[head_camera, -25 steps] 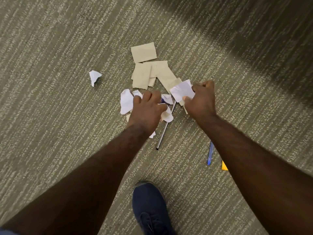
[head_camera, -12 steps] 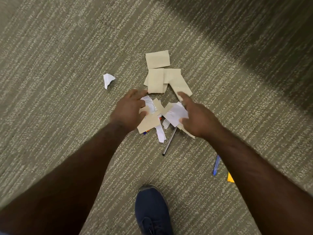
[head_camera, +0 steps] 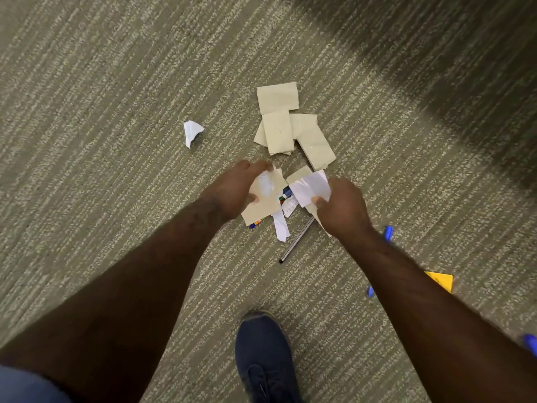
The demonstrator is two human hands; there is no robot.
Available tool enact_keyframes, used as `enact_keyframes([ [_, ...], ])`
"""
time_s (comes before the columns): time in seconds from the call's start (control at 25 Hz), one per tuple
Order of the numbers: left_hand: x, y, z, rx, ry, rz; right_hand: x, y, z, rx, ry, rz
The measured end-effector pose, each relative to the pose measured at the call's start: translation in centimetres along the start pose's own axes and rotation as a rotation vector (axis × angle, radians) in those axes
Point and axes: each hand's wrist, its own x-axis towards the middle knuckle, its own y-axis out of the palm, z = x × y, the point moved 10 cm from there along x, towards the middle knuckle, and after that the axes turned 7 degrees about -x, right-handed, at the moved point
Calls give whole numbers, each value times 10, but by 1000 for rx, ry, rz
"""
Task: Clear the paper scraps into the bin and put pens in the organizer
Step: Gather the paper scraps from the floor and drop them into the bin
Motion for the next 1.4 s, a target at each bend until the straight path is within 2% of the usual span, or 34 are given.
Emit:
enact_keyframes([
  [0.28,3,15,-10,158,39,216,-27,-15,-29,72,12,-68],
  [0.36,6,13,-14,130,38,207,-32,-14,-33,97,17,-50],
  [0.56,-8,-8,-6,-60,-17,-74,-25,-28,-15,191,-49,-106],
  [0.68,-21,-21,-11,-28,114,-225,8,-41,4,280,-26,-177],
  [0.76,-22,-27,-4,-43,95,-271,37,-42,22,197,-41,-187],
  [0.84,-24,-35,14,-121,-4,-314,59,-34,38,53,-80,-145],
  [0.92,-29,-38,28,-248,-70,-269,68,-24,44,-16,-99,-117],
  [1.0,-31,-31,27,-324,-63,-129,69,-23,41,30,-91,-124],
  [1.12,-28,-6,13,-263,-26,97,63,-28,31,188,-65,-124],
  [1.28,-30,11,13,-243,-86,147,28,-33,2,397,-2,-113],
  [1.4,-46,25,26,-141,-107,157,-11,-19,-11,496,8,-14],
])
